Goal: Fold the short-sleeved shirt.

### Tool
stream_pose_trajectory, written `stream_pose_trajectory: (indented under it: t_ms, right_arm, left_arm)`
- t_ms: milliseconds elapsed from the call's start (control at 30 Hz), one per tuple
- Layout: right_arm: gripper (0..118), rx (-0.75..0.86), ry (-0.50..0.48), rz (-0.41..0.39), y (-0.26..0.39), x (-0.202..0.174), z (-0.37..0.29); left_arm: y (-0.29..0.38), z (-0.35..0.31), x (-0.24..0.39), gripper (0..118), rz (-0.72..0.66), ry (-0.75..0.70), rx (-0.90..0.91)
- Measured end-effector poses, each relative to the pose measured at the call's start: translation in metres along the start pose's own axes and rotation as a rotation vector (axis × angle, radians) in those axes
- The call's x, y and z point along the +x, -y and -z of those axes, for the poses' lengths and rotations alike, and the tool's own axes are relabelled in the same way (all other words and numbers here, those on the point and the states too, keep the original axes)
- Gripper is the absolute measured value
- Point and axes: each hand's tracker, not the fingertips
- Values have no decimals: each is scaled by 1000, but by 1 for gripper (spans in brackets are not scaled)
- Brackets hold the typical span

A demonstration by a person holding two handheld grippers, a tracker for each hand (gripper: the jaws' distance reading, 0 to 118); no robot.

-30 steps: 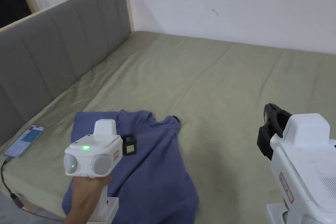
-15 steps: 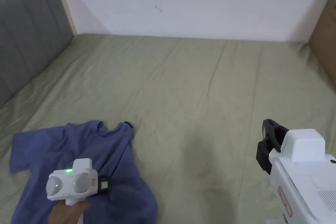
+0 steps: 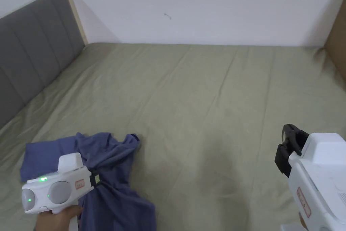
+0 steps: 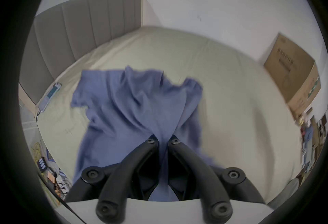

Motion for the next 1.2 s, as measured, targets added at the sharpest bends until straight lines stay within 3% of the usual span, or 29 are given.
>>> stream_pose_trajectory:
  t_ms: [167, 300, 500, 933, 1200]
  right_arm:
    - [0, 56, 22, 10, -13, 14, -14]
    - [0, 87, 51, 20, -21, 29, -29]
    - [0, 127, 103, 3, -27, 53, -57]
    - [0, 122, 240, -29, -22, 102, -99]
    - [0, 91, 278, -23, -11, 116, -105]
  left_arm:
    - [-52, -48, 32, 5, 68, 96, 132]
    - [-89, -86, 90, 5, 202, 196, 240]
    - [-106, -113, 186, 5, 276, 391, 276]
    - [-39, -75, 359, 5, 447, 651, 103]
    - [57, -8, 381, 5, 620, 587, -156]
